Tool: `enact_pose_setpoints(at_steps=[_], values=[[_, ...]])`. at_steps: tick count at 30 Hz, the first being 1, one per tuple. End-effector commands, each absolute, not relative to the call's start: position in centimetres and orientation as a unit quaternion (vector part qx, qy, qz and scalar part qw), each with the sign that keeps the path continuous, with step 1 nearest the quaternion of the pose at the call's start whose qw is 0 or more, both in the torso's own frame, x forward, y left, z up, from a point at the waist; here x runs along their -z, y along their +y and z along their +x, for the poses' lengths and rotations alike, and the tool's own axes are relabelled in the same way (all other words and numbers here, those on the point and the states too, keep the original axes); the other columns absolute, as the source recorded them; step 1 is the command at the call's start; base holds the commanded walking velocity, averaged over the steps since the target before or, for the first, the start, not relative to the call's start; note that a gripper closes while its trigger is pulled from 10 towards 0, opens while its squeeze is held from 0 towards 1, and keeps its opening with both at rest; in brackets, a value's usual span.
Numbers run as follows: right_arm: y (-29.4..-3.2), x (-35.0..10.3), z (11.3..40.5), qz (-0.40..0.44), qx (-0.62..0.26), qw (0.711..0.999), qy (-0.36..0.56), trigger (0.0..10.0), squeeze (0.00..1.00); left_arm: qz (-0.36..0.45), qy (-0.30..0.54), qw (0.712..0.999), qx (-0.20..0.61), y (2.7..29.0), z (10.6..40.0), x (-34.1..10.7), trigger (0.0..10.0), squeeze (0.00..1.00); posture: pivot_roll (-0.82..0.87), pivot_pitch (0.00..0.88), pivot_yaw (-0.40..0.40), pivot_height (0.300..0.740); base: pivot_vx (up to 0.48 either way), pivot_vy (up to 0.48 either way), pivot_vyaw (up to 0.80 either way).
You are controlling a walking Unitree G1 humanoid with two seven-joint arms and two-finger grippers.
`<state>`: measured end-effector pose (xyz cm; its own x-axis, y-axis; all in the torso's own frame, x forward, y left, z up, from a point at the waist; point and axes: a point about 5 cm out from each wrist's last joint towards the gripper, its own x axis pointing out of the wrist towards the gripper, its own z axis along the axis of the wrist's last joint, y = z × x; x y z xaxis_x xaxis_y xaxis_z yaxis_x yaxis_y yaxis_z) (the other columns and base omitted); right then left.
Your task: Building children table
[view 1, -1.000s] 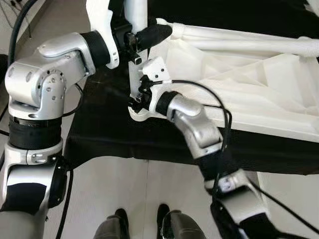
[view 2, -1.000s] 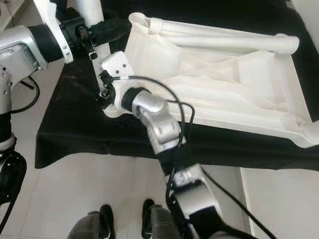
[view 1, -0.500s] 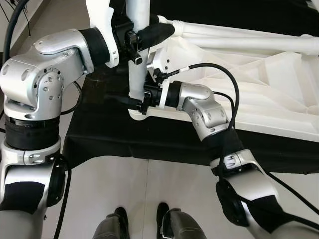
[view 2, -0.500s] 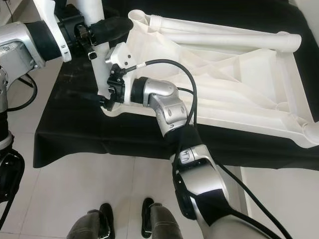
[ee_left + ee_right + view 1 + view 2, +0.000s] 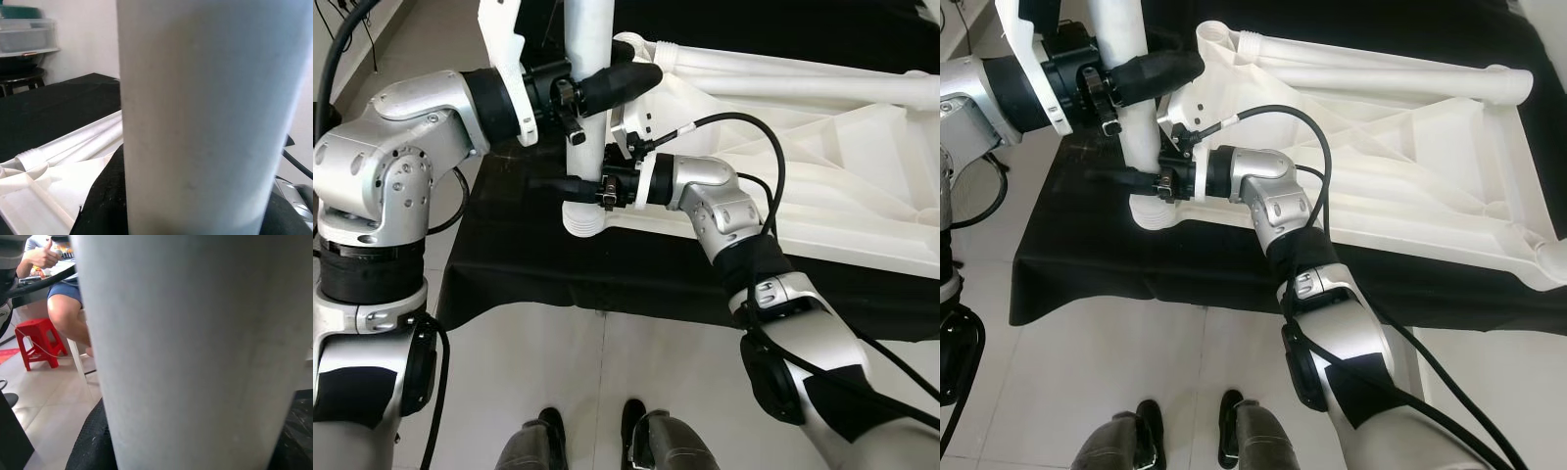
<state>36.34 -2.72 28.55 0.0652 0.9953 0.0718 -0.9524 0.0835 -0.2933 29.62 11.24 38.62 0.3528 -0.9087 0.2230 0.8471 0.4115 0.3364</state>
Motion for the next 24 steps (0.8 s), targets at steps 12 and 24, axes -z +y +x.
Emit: enact_pose_setpoints(at_steps=[12, 24], values=[[-0.3, -29.3, 36.8, -0.047, -0.592, 0.788, -0.161, 0.0, 0.0, -0.089, -0.257, 0.816, 0.511, 11.2, 28.5, -42.2, 10.0, 1.0, -0.14, 0.21, -0.074, 0.74, 0.0, 0.0, 0.0], [-5.3, -29.9, 39.9, -0.018, -0.371, 0.912, -0.173, 0.0, 0.0, -0.073, -0.302, 0.902, 0.3, 19.0, 25.2, -39.6, 10.0, 1.0, -0.13, 0.229, -0.088, 0.74, 0.0, 0.0, 0.0]])
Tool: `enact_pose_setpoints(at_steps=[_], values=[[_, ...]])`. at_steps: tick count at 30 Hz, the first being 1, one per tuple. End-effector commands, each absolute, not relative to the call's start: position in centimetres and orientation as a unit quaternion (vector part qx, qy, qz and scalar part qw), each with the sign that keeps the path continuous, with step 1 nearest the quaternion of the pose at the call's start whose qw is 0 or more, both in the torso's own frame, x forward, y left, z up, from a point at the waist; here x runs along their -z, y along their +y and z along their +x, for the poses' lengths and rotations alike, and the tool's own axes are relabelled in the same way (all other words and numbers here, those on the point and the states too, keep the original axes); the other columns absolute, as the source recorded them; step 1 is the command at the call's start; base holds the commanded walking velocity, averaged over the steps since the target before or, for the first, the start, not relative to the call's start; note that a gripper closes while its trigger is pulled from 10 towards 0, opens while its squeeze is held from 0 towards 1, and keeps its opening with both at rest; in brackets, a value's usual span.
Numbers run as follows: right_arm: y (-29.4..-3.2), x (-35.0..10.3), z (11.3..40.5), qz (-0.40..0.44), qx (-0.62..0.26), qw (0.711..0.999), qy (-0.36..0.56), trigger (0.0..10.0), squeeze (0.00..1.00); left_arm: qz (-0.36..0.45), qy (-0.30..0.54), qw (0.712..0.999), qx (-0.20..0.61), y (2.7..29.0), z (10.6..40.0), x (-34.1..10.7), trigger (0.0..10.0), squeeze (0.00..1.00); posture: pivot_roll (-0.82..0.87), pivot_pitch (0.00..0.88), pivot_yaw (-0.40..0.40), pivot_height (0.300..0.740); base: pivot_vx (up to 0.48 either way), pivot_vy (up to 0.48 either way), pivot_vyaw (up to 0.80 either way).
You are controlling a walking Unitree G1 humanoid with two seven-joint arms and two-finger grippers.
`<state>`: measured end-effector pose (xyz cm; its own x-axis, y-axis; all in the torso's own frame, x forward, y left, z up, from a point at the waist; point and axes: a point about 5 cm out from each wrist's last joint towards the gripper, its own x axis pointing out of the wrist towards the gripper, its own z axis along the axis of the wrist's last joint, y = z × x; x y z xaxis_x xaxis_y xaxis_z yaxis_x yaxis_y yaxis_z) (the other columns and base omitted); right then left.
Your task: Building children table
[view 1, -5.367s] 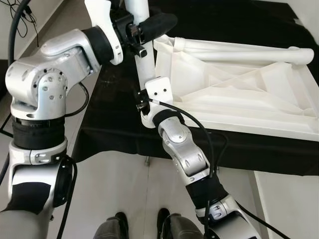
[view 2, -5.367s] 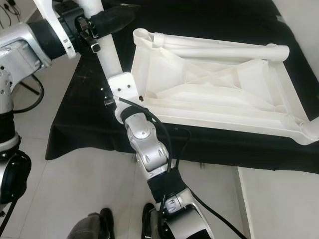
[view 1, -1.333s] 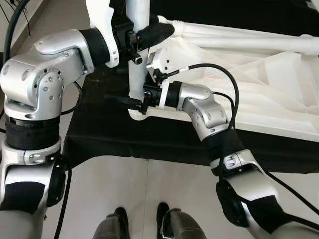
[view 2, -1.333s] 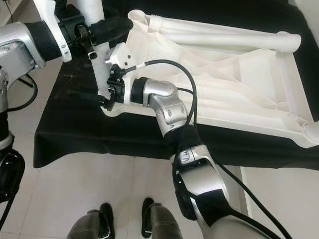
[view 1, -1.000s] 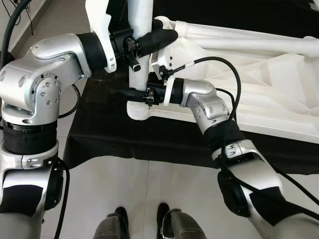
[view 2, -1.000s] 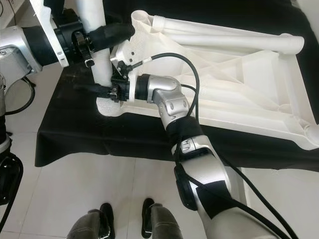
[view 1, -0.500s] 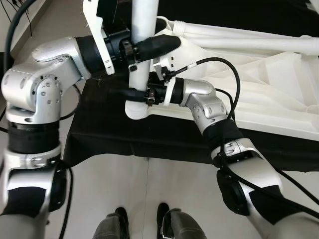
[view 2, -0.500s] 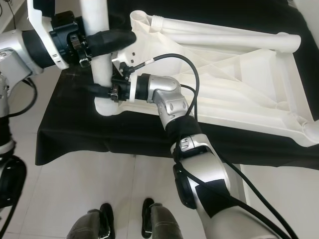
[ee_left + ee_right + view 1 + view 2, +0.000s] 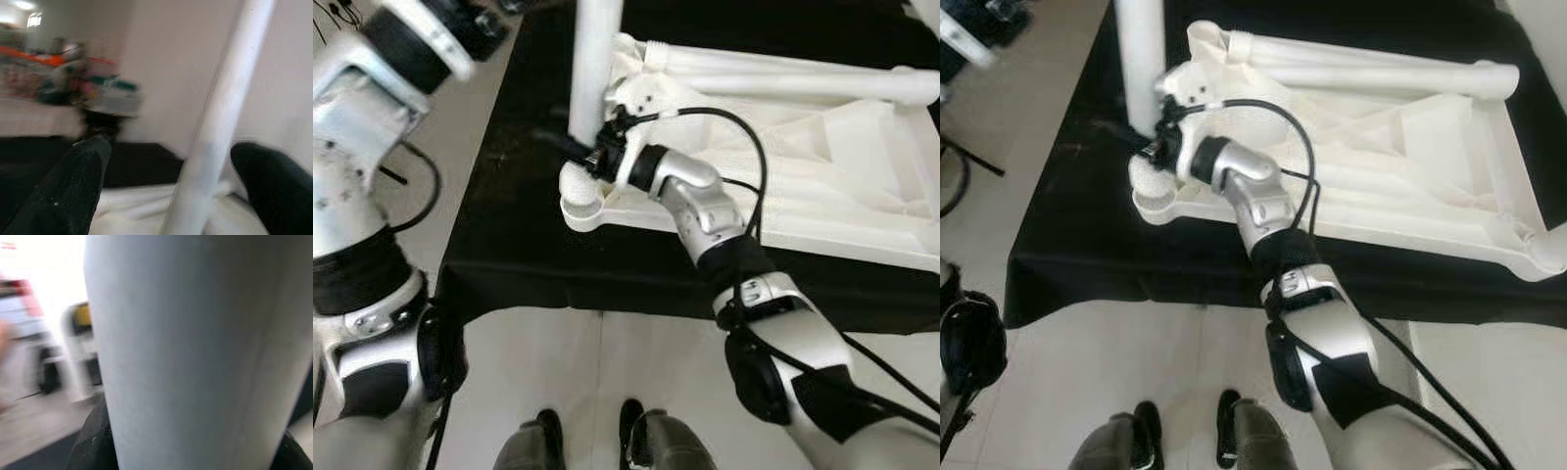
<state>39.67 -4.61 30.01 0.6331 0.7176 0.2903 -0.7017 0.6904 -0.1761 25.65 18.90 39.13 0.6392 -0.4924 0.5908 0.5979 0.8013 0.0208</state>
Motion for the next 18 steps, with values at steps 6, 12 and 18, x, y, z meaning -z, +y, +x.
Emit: enact_pose_setpoints(at_steps=[6, 12, 18], values=[[-8.3, -29.6, 41.1, 0.013, -0.258, 0.952, -0.167, 0.0, 0.0, -0.059, -0.226, 0.953, 0.193, 19.7, 23.1, -33.3, 10.0, 1.0, -0.12, 0.238, -0.093, 0.74, 0.0, 0.0, 0.0], [-6.0, -31.8, 38.8, 0.104, -0.438, 0.863, -0.231, 10.0, 0.0, -0.122, -0.075, 0.965, 0.22, 15.9, 19.9, -25.4, 10.0, 0.0, -0.12, 0.251, -0.108, 0.74, 0.0, 0.0, 0.0], [-3.3, -30.6, 35.1, 0.051, -0.637, 0.736, -0.223, 10.0, 0.0, -0.051, 0.106, 0.969, 0.217, 14.5, 15.9, -17.6, 10.0, 0.0, -0.12, 0.275, -0.118, 0.74, 0.0, 0.0, 0.0]])
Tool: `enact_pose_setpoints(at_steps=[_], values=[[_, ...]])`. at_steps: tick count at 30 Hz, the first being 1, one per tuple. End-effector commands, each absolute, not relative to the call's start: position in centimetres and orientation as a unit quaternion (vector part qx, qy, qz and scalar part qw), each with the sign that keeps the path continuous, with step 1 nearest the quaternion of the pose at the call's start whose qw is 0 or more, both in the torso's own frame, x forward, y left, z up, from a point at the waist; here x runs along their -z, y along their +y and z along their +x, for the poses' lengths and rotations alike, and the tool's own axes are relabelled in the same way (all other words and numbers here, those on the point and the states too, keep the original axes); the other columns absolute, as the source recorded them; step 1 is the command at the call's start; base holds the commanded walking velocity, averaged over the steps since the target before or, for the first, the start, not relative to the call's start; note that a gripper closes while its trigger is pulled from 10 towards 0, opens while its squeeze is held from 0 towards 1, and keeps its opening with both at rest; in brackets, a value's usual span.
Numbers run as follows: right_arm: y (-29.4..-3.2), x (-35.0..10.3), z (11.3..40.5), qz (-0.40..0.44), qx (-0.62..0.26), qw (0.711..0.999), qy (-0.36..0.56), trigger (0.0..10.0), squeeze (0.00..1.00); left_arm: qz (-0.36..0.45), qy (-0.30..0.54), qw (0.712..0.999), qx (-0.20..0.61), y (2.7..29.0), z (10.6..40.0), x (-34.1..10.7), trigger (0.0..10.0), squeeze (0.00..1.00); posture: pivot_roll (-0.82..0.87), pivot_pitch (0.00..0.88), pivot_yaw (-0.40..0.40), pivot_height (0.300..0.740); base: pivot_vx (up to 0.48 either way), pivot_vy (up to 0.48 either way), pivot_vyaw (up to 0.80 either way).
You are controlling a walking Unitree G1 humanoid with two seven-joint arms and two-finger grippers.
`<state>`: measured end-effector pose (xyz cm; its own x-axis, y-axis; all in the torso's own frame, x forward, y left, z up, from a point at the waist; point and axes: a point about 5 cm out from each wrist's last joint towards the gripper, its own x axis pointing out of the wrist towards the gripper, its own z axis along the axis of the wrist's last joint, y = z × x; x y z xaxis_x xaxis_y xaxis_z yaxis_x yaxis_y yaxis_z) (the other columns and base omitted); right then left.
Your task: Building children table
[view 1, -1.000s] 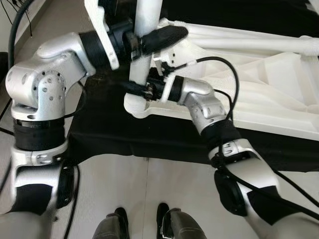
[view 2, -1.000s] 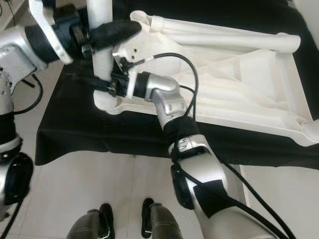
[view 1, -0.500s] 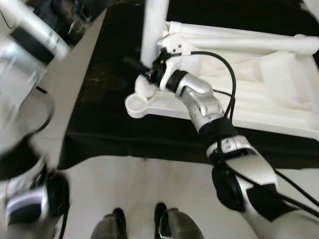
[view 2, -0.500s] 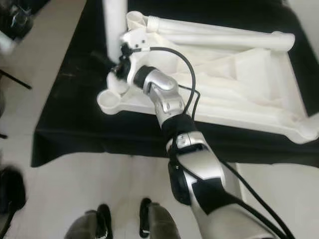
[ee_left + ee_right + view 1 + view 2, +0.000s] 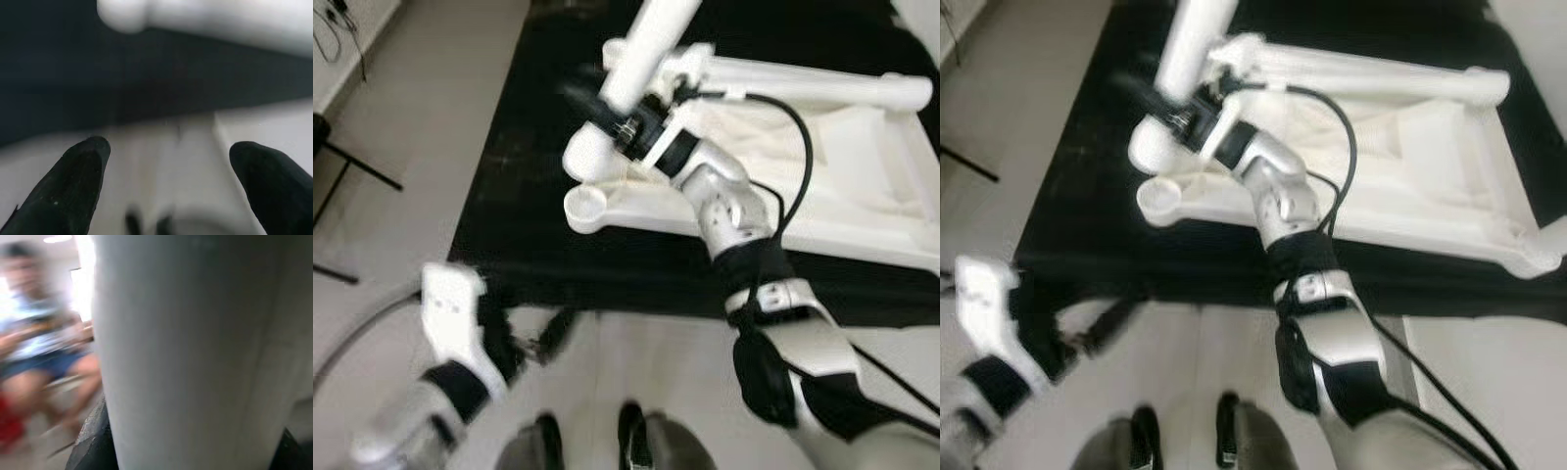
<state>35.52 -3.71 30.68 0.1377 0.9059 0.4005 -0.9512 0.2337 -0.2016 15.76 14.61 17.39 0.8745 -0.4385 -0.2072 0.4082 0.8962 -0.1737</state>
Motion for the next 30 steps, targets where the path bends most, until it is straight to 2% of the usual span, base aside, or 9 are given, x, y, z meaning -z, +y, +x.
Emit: enact_pose_setpoints(at_steps=[1, 6, 16, 22, 28, 30], values=[[-2.6, -29.8, 35.0, 0.04, -0.647, 0.731, -0.211, 10.0, 0.0, -0.02, 0.118, 0.975, 0.186, 15.2, 15.7, -16.6, 10.0, 0.0, -0.12, 0.281, -0.123, 0.74, 0.0, 0.0, 0.0], [-1.1, -28.6, 35.1, 0.035, -0.656, 0.73, -0.189, 10.0, 0.0, -0.006, 0.097, 0.99, 0.101, 16.7, 15.9, -16.6, 10.0, 0.0, -0.11, 0.297, -0.14, 0.74, 0.0, 0.0, 0.0], [0.4, -27.9, 35.5, 0.021, -0.662, 0.733, -0.155, 10.0, 0.0, 0.025, 0.067, 0.985, 0.159, 14.2, 14.4, -17.4, 10.0, 0.0, -0.08, 0.342, -0.17, 0.74, 0.0, 0.0, 0.0], [-0.7, -28.9, 36.1, 0.029, -0.654, 0.739, -0.159, 10.0, 0.0, 0.01, 0.059, 0.983, 0.174, 13.5, 13.2, -17.4, 10.0, 0.0, -0.07, 0.372, -0.177, 0.74, 0.0, 0.0, 0.0], [-4.4, -32.6, 37.3, 0.13, -0.626, 0.74, -0.211, 10.0, 0.0, 0.004, 0.045, 0.979, 0.196, 12.4, 11.5, -17.4, 10.0, 0.0, -0.07, 0.397, -0.165, 0.74, 0.0, 0.0, 0.0], [-4.9, -32.9, 37.2, 0.108, -0.636, 0.732, -0.221, 10.0, 0.0, 0.005, 0.041, 0.979, 0.2, 12.1, 11.2, -17.4, 10.0, 0.0, -0.07, 0.406, -0.157, 0.74, 0.0, 0.0, 0.0]])
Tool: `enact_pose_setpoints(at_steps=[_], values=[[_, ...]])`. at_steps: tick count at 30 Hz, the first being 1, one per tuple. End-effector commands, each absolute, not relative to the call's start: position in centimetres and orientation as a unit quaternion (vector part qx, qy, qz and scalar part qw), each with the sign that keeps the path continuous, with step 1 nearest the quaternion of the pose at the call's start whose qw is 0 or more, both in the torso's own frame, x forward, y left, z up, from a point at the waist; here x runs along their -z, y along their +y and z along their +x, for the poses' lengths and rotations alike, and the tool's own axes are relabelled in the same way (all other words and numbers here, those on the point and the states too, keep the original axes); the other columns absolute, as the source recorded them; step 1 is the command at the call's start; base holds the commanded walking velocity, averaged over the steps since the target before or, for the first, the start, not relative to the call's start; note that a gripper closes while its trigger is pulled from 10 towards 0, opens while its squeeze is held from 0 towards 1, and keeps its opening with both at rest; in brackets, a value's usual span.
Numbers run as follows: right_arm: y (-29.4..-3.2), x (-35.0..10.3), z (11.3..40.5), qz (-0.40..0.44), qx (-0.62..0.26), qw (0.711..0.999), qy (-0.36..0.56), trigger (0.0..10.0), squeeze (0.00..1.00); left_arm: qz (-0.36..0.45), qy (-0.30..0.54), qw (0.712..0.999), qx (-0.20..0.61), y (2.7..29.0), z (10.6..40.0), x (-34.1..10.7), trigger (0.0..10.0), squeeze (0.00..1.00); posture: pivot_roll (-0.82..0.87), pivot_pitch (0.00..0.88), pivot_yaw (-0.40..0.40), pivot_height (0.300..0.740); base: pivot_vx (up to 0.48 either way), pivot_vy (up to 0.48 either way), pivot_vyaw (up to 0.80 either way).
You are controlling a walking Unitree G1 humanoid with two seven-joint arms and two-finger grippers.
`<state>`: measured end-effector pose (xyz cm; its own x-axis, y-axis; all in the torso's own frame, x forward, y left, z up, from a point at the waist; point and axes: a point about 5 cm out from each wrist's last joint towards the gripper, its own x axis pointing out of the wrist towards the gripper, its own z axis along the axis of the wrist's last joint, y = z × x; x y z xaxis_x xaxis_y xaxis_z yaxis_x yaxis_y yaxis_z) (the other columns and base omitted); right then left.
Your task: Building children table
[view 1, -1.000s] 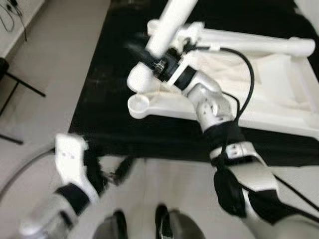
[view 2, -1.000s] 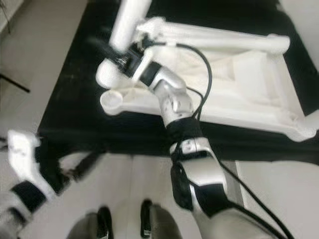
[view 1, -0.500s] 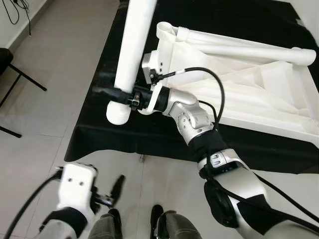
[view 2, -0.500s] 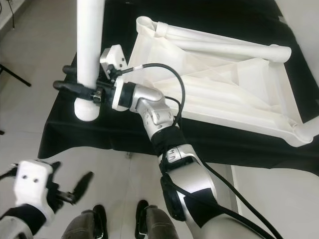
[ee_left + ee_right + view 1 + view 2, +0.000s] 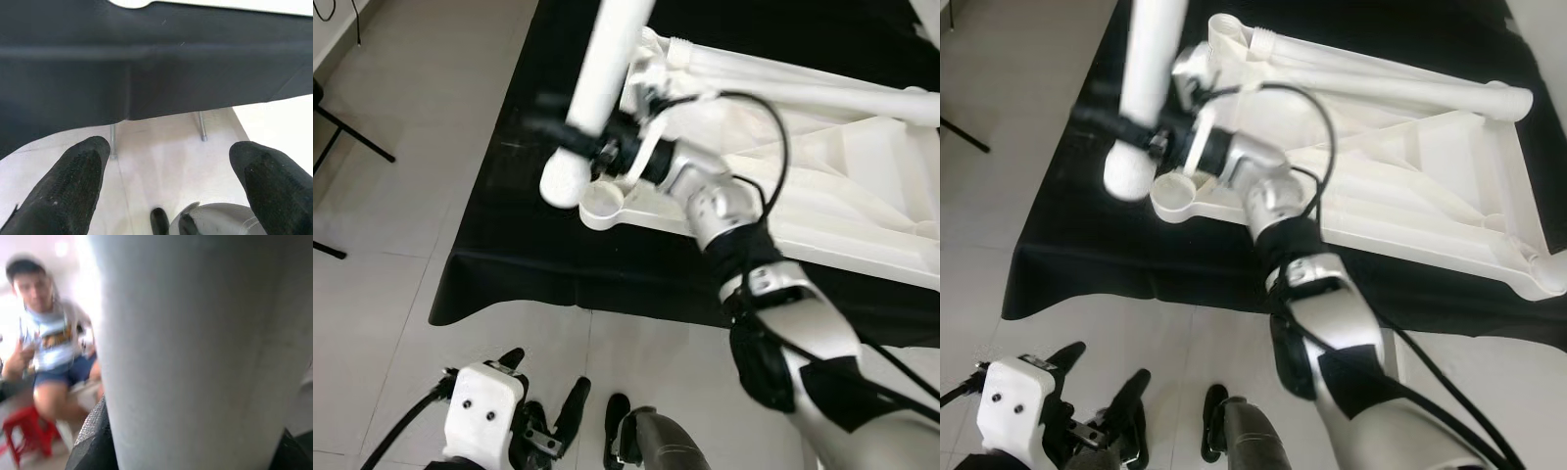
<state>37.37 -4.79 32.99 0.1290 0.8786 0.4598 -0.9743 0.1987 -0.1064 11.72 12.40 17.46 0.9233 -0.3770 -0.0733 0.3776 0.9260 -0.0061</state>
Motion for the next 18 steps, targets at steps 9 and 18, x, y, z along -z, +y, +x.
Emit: enact_pose_setpoints(at_steps=[9, 18], values=[[-4.3, -31.2, 36.6, 0.015, -0.683, 0.706, -0.189, 10.0, 0.0, 0.005, 0.034, 0.978, 0.204, 12.1, 11.0, -17.5, 10.0, 0.0, -0.07, 0.422, -0.155, 0.74, 0.0, 0.0, 0.0], [-2.0, -29.9, 36.5, -0.019, -0.677, 0.717, -0.163, 10.0, 0.0, 0.009, 0.017, 0.979, 0.202, 11.8, 11.1, -17.8, 10.0, 0.0, -0.08, 0.438, -0.171, 0.74, 0.0, 0.0, 0.0]])
